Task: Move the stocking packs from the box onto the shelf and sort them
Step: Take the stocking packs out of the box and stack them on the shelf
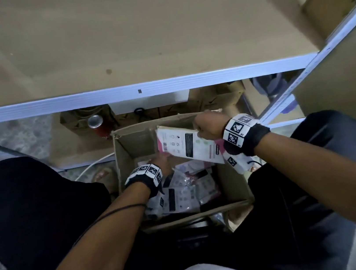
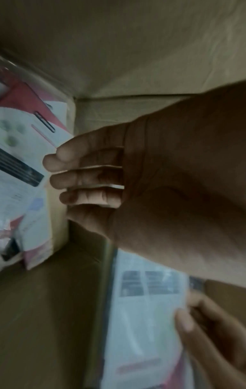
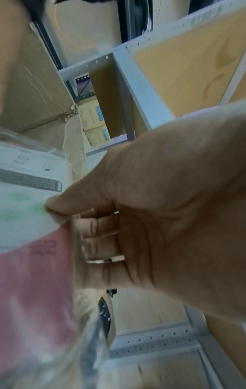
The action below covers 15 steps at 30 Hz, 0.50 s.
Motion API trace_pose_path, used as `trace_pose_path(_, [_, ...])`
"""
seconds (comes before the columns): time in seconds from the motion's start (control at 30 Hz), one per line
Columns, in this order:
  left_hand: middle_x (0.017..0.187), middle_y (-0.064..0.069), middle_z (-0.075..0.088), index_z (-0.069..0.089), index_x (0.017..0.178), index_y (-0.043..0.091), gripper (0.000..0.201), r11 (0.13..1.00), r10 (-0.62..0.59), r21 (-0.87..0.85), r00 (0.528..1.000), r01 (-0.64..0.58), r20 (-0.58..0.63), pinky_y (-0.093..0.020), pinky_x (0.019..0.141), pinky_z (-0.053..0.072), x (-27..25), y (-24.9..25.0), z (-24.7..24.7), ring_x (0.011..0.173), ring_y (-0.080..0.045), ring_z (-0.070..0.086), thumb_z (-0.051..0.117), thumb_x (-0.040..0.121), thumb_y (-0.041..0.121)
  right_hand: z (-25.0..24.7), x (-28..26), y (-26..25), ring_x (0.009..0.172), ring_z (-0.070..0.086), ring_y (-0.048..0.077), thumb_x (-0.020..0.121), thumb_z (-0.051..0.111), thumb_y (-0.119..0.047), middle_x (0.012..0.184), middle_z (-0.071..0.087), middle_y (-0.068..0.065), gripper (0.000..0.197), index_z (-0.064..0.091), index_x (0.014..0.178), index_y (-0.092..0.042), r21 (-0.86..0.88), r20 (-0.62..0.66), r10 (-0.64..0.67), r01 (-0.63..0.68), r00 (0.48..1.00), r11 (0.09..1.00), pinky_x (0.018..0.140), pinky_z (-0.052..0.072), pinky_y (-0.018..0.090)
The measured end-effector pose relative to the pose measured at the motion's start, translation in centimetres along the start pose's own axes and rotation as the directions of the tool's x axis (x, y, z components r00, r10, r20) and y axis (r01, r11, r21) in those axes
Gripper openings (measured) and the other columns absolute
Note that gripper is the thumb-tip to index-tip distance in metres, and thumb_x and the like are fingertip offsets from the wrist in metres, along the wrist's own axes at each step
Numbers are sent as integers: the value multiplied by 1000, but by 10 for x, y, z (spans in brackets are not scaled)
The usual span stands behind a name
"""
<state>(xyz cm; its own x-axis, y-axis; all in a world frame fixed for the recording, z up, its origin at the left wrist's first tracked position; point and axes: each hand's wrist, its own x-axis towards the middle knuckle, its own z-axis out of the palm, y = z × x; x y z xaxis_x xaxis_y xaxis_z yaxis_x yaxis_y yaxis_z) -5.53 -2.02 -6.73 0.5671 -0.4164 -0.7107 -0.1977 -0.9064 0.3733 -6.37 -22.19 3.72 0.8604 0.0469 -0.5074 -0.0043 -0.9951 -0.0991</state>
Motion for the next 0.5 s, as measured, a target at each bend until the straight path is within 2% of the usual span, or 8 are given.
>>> trace_pose_path(0.07, [132, -24, 61, 63, 125, -4, 32, 997, -17, 73, 1000, 15, 26, -37, 101, 48, 9, -2, 15, 118, -35, 60, 52, 99, 11, 5, -1, 6, 85, 66, 27, 91, 58, -21, 99, 69, 8, 13, 68, 95, -13, 2, -54, -32, 32, 998, 999, 75, 57, 35])
trace_pose_path(0.13, [141, -19, 56, 57, 134, 3, 39, 986, -52, 166, 994, 36, 95, -39, 106, 46, 16, -6, 28, 127, -34, 56, 55, 97, 16, 12, -2, 12, 85, 65, 25, 92, 58, -23, 101, 69, 6, 11, 66, 93, -17, 42, -79, -28, 32, 996, 999, 77, 57, 36])
trace_pose_path(0.2, [147, -17, 50, 51, 141, 6, 48, 975, -57, 223, 988, 24, 145, -45, 109, 44, 21, -10, 39, 133, -36, 50, 60, 95, 18, 17, -4, 18, 84, 65, 24, 93, 57, -25, 102, 68, 5, 7, 62, 91, -21, 66, -74, -20, 24, 997, 998, 74, 58, 36])
trace_pose_path(0.27, [149, -17, 47, 45, 145, 6, 56, 973, -68, 231, 981, 24, 183, -45, 109, 44, 26, -15, 48, 135, -37, 48, 65, 93, 17, 19, -2, 20, 83, 63, 23, 93, 57, -26, 102, 66, 4, 5, 58, 89, -24, 84, -78, -32, 39, 996, 996, 71, 55, 34])
trace_pose_path(0.37, [158, -16, 34, 18, 159, 12, 85, 969, -89, 246, 966, 27, 245, -51, 112, 40, 35, -23, 59, 143, -39, 37, 69, 91, 13, 20, 2, 19, 84, 63, 22, 94, 57, -27, 104, 66, 3, 5, 60, 94, -23, 139, -82, -51, 62, 995, 988, 72, 56, 35])
trace_pose_path(0.43, [161, -16, 25, -2, 160, 13, 99, 963, -86, 269, 965, 17, 247, -52, 114, 37, 39, -27, 65, 146, -40, 31, 67, 91, 9, 21, 6, 18, 83, 61, 21, 94, 57, -26, 104, 67, 3, 3, 58, 93, -24, 171, -70, -64, 75, 996, 982, 71, 54, 32])
trace_pose_path(0.5, [162, -19, 22, -8, 159, 9, 102, 948, -54, 318, 975, -19, 218, -50, 116, 35, 40, -29, 69, 147, -39, 30, 67, 90, 4, 22, 8, 18, 86, 61, 22, 95, 57, -25, 105, 67, 4, 3, 56, 92, -25, 196, -45, -71, 78, 997, 977, 71, 53, 32])
